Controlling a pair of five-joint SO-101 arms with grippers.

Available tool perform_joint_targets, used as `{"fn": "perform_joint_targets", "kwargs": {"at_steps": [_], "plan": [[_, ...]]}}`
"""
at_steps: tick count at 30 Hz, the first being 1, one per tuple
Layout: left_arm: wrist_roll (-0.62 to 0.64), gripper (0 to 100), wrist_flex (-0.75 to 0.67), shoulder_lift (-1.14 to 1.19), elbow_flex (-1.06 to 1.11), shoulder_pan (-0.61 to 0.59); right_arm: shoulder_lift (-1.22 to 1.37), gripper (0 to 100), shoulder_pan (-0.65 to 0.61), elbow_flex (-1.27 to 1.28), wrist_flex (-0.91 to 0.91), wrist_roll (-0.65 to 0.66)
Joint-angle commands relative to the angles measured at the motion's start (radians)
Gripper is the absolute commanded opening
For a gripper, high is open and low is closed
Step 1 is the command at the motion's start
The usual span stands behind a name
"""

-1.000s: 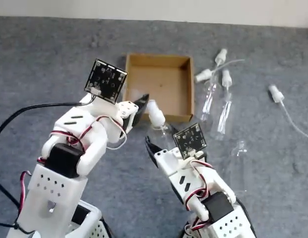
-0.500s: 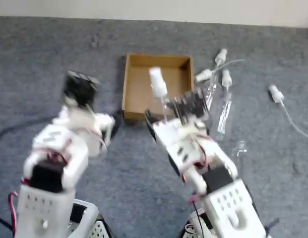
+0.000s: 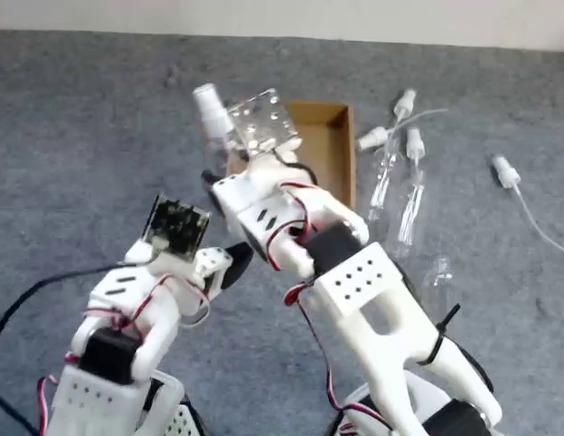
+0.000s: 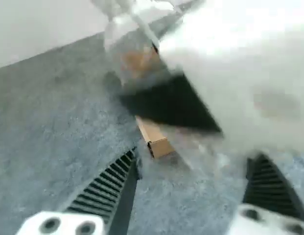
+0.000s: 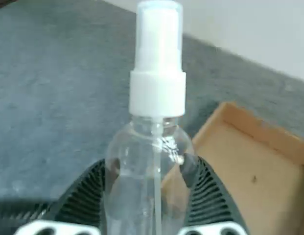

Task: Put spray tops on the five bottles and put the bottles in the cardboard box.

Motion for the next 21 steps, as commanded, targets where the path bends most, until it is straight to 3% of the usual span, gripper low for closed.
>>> {"fn": "perform_joint_targets", "kwargs": {"at_steps": [1, 7, 12, 16, 21], "plan": [[-0.011, 28, -0.141, 0.160, -0.019, -0.091, -0.022, 0.4, -0.007, -0.097, 0.105, -0.008], [-0.012, 28, -0.242, 0.329, -0.022, -0.154, -0.116, 0.4, -0.002, -0.124, 0.166, 0.000], [-0.012, 28, -0.239, 0.331, -0.010, -0.156, -0.081, 0.4, 0.108, -0.125, 0.097, 0.002], [-0.012, 28, -0.238, 0.312, 0.021, -0.188, 0.105, 0.4, 0.216, -0.179, -0.076, 0.054], [-0.006, 18, -0.241, 0.259, 0.047, -0.311, 0.464, 0.4, 0.251, -0.475, -0.143, 0.078]]}}
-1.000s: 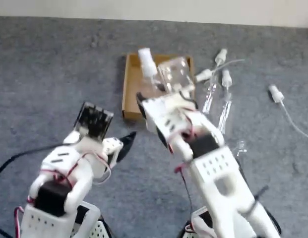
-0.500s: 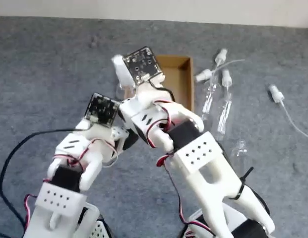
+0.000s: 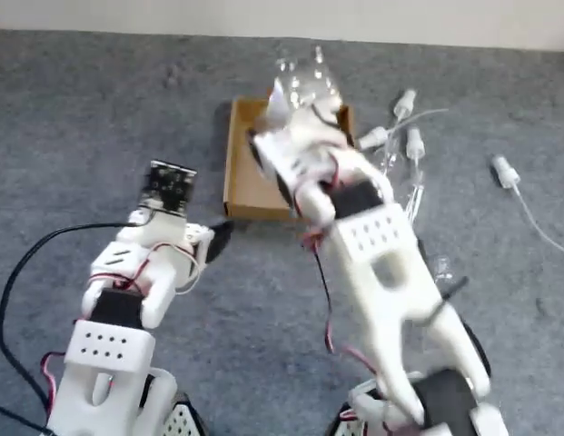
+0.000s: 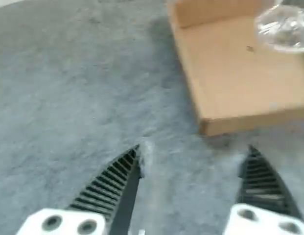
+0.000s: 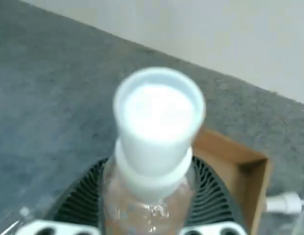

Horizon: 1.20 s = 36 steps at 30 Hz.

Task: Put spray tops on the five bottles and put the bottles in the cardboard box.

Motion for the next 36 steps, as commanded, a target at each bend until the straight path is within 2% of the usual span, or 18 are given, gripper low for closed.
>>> {"fn": "perform_joint_targets", "kwargs": {"at_steps": [1, 6, 13, 15, 18, 30, 32, 36], "plan": [[0.002, 16, -0.031, -0.048, 0.012, -0.101, 0.243, 0.4, 0.033, -0.302, -0.050, 0.015], [0.002, 10, -0.032, -0.067, 0.025, -0.117, 0.587, 0.4, 0.047, -0.647, -0.048, 0.015], [0.002, 10, -0.032, -0.067, 0.025, -0.117, 0.935, 0.4, 0.048, -0.984, -0.015, 0.011], [0.002, 10, -0.032, -0.065, 0.027, -0.116, 0.998, 0.4, 0.048, -1.058, 0.018, -0.041], [0.002, 10, -0.032, -0.065, 0.027, -0.114, 1.076, 0.4, 0.056, -1.161, 0.051, -0.092], [0.000, 10, -0.044, -0.067, 0.033, -0.114, 1.251, 1.2, 0.059, -1.405, 0.203, -0.091], [0.000, 10, -0.064, -0.065, 0.044, -0.114, 1.256, 3.8, 0.058, -1.423, 0.219, -0.091], [-0.002, 10, -0.092, -0.067, 0.059, -0.114, 1.248, 15.2, 0.045, -1.435, 0.251, -0.091]]}}
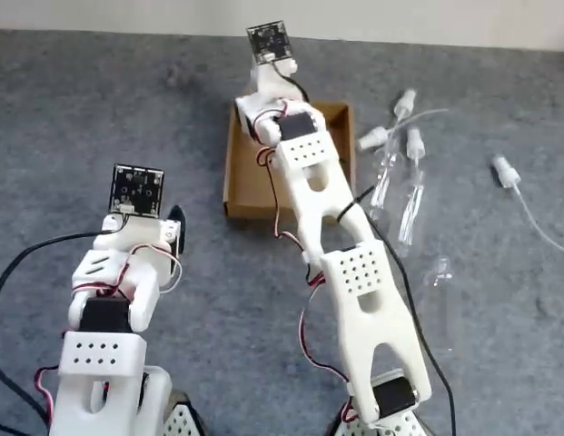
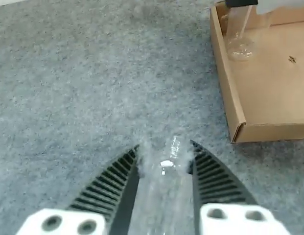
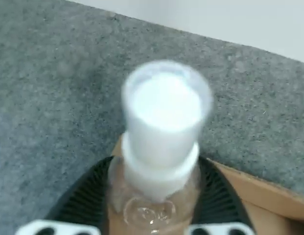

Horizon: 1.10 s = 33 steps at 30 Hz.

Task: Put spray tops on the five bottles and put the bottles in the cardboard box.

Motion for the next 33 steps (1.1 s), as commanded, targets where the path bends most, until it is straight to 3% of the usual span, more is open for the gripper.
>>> {"fn": "perform_joint_targets", "kwargs": {"at_steps": [1, 12, 19, 29, 33], "plan": [[-0.002, 10, -0.040, -0.012, -0.005, -0.008, -0.028, 17.8, -0.001, -0.067, 0.019, -0.009], [-0.003, 10, -0.037, -0.012, -0.005, -0.008, -0.030, 30.2, -0.027, -0.067, 0.021, -0.014], [-0.003, 10, -0.037, -0.008, -0.005, -0.008, -0.030, 31.9, -0.028, -0.145, 0.051, -0.015], [-0.003, 10, -0.038, -0.005, -0.005, -0.008, -0.041, 31.8, -0.039, -0.627, 0.501, -0.009], [-0.003, 10, -0.038, -0.005, -0.005, -0.008, -0.147, 27.8, 0.021, -0.622, 0.737, -0.008]]}}
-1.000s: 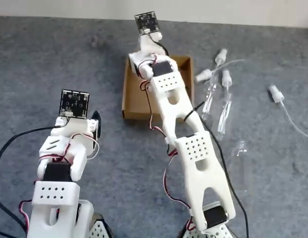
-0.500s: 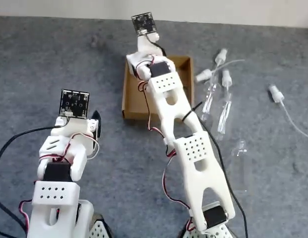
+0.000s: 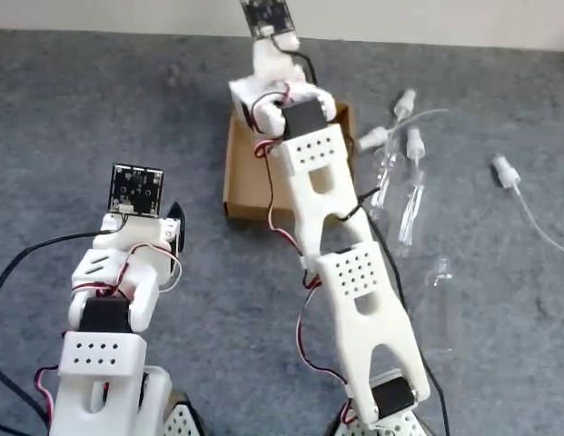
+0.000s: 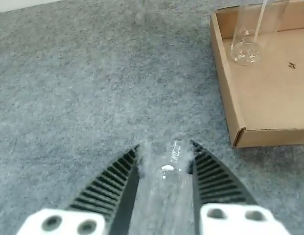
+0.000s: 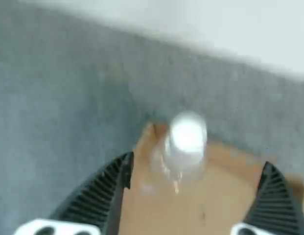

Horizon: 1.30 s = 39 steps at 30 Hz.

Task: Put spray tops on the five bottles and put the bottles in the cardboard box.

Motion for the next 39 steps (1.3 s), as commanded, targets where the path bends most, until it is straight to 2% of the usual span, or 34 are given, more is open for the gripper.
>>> {"fn": "perform_joint_targets", "kwargs": {"at_steps": [1, 6, 10, 14, 21, 26, 29, 31, 35, 39], "plan": [[-0.003, 10, -0.021, -0.005, -0.007, -0.008, -0.159, 25.0, 0.064, -0.130, 0.197, -0.002], [-0.003, 10, -0.023, -0.004, -0.007, -0.008, -0.323, 14.4, 0.143, -0.122, 0.367, 0.110], [-0.003, 10, -0.021, -0.004, -0.007, -0.008, -0.452, 13.9, 0.216, -0.105, 0.369, 0.144], [-0.003, 10, -0.023, -0.004, -0.007, -0.010, -0.570, 13.9, 0.298, 0.048, 0.369, 0.152], [-0.003, 10, -0.020, -0.002, -0.018, -0.008, -0.909, 14.2, 0.481, 0.763, 0.369, 0.155], [0.000, 10, 0.018, -0.002, -0.056, -0.007, -1.199, 14.2, 0.544, 1.328, 0.358, 0.328], [0.000, 10, 0.026, -0.002, -0.056, -0.007, -1.336, 14.3, 0.599, 1.612, 0.262, 0.365], [0.000, 10, 0.028, -0.002, -0.056, -0.007, -1.386, 16.3, 0.679, 1.732, 0.134, 0.410], [-0.002, 10, 0.028, -0.002, -0.054, -0.007, -1.316, 25.0, 0.825, 1.761, -0.153, 0.425], [-0.002, 10, 0.025, -0.002, -0.048, -0.007, -1.116, 27.1, 0.858, 1.653, -0.325, 0.427]]}}
